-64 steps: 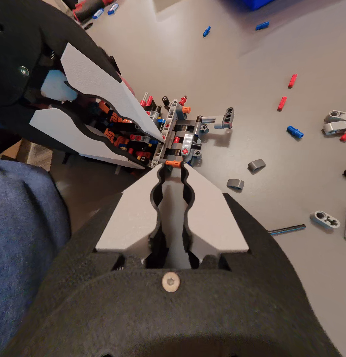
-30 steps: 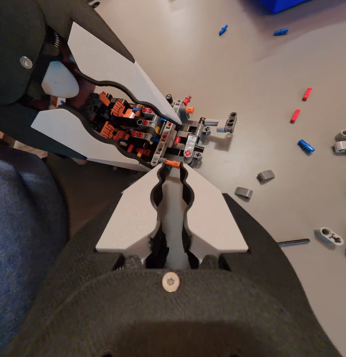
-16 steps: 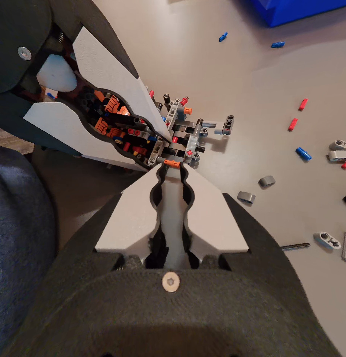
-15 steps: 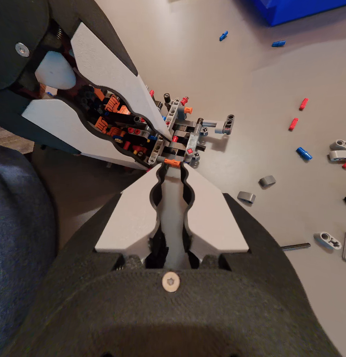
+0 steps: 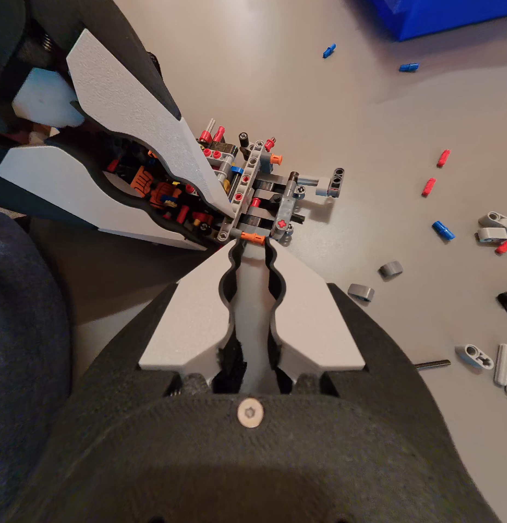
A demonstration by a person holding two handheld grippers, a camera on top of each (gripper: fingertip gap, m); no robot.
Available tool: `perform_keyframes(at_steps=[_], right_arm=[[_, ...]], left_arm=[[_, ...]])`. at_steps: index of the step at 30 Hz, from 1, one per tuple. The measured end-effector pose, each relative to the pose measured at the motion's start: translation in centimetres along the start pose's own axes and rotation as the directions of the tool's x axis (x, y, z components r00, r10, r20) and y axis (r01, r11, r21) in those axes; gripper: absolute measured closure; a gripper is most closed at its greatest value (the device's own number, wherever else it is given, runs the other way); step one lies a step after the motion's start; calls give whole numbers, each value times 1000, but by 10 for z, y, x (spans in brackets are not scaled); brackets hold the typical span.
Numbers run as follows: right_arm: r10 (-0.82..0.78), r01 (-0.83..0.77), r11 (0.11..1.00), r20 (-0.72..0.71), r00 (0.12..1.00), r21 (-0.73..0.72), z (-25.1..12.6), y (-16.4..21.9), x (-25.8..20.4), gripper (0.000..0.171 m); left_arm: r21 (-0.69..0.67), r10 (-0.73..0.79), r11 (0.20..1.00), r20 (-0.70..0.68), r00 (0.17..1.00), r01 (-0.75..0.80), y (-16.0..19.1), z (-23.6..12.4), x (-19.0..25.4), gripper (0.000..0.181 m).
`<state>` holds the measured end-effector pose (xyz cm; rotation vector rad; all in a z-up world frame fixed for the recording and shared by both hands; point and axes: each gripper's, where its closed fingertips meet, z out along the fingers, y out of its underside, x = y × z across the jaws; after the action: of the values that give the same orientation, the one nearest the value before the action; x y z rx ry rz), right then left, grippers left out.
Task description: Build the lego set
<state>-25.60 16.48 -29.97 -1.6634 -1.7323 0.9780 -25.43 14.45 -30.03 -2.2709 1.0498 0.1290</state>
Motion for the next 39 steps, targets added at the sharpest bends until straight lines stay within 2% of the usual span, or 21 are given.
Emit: perform_keyframes(at_steps=[6,25,29,39], right_arm=[[-41,41,999,-28,999,-13,3,1,-1,154],[84,-84,996,16,996,-11,9,-5,0,157],[126,-126,992,65,990,-1,5,-4,-2,153],[107,-108,994,28,994,14,5,-6,-2,153]], left_arm=[[34,-6,999,6,1000,6,0,0,0,160],[87,-31,996,32,999,28,4,-1,-7,163],[101,-23,995,31,999,19,3,-1,-5,163],[114,-18,993,32,999,14,2,0,-5,165]])
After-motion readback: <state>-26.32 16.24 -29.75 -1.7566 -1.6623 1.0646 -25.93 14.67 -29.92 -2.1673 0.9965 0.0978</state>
